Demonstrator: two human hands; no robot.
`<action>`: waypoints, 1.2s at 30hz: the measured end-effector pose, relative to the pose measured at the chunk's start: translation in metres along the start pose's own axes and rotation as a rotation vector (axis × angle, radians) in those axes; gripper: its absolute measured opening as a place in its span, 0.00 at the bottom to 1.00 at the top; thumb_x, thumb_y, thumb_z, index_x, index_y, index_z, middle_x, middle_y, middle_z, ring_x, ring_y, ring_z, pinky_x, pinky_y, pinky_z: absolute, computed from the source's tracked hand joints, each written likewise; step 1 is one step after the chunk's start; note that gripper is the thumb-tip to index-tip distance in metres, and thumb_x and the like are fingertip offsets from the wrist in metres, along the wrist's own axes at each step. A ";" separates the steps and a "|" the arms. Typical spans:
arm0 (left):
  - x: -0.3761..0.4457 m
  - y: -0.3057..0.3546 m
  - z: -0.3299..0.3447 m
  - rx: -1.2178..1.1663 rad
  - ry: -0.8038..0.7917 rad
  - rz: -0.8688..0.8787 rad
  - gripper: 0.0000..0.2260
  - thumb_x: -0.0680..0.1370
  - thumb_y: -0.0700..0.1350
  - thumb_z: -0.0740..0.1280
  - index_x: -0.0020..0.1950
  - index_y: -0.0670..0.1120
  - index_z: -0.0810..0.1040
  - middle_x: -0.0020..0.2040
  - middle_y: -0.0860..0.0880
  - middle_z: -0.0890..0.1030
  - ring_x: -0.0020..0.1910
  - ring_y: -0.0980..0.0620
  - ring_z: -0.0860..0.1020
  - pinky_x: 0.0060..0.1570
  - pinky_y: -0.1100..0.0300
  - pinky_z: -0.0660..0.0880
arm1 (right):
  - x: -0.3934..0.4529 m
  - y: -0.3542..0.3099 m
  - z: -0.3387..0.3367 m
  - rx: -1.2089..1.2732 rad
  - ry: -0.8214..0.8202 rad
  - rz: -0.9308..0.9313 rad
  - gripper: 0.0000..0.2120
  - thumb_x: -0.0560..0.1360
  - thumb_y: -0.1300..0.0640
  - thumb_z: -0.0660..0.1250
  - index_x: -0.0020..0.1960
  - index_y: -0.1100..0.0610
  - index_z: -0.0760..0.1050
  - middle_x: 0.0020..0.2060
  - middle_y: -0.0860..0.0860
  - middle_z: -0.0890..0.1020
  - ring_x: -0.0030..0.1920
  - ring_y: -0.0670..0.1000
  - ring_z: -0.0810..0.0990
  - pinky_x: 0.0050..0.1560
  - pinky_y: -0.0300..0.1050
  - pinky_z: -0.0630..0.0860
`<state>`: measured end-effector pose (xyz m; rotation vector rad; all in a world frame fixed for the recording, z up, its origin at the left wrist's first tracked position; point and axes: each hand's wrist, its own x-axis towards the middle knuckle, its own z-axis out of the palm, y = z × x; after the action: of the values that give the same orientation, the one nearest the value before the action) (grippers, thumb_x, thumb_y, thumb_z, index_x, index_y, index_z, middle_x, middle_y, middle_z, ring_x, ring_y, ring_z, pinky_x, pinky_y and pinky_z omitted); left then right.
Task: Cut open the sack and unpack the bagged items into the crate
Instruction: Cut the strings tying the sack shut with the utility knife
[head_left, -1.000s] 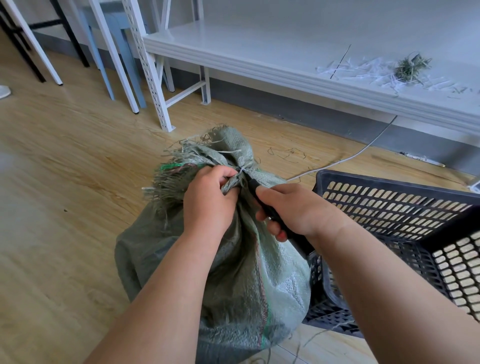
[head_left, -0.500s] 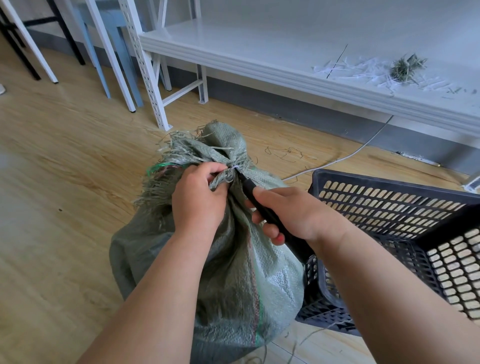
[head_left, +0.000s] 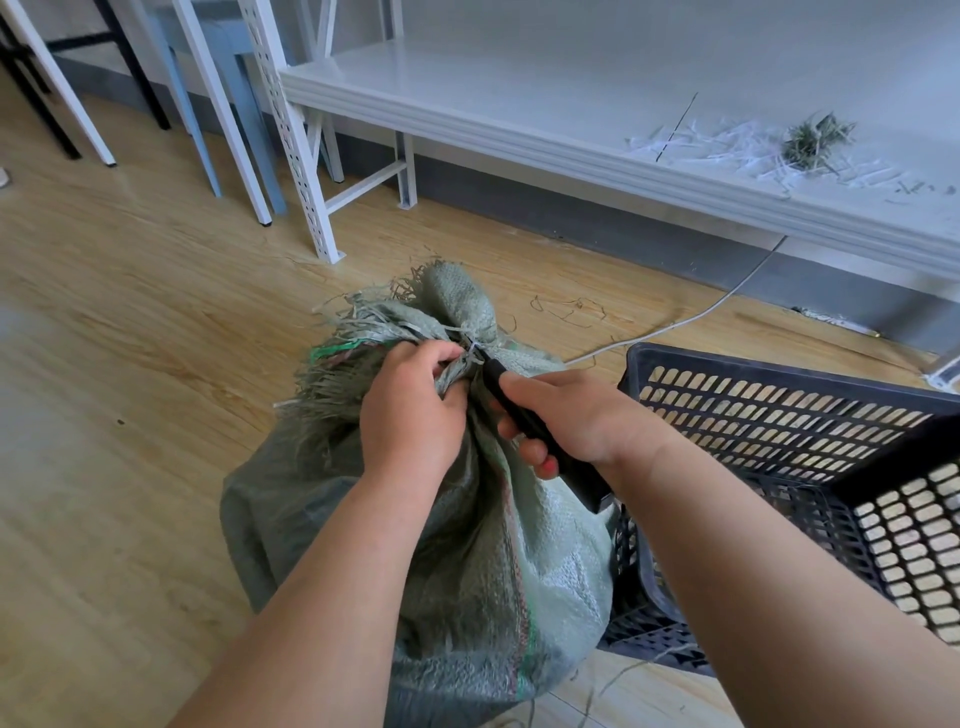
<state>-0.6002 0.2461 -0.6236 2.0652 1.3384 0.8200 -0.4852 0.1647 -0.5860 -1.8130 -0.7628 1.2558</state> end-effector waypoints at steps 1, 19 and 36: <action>0.000 -0.001 -0.001 -0.008 0.012 -0.007 0.13 0.74 0.43 0.69 0.58 0.54 0.79 0.56 0.52 0.77 0.53 0.51 0.78 0.50 0.57 0.73 | 0.000 -0.001 0.000 0.015 -0.012 -0.010 0.17 0.80 0.51 0.60 0.39 0.61 0.75 0.35 0.60 0.76 0.24 0.53 0.67 0.22 0.39 0.66; 0.006 -0.005 -0.005 -0.075 0.106 -0.019 0.13 0.74 0.43 0.70 0.56 0.57 0.79 0.54 0.54 0.77 0.53 0.53 0.77 0.50 0.60 0.72 | -0.006 0.002 0.004 0.126 -0.019 -0.055 0.16 0.80 0.50 0.60 0.48 0.64 0.77 0.29 0.53 0.77 0.22 0.50 0.67 0.20 0.37 0.64; -0.022 0.020 0.019 0.069 -0.185 0.070 0.06 0.72 0.43 0.68 0.46 0.54 0.77 0.50 0.50 0.80 0.50 0.45 0.79 0.47 0.56 0.75 | -0.005 -0.037 0.004 0.091 0.083 -0.184 0.18 0.80 0.50 0.59 0.41 0.60 0.78 0.31 0.58 0.77 0.24 0.53 0.69 0.28 0.45 0.65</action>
<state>-0.5818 0.2166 -0.6266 2.1934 1.2147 0.6017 -0.4924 0.1803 -0.5529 -1.6710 -0.7940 1.0722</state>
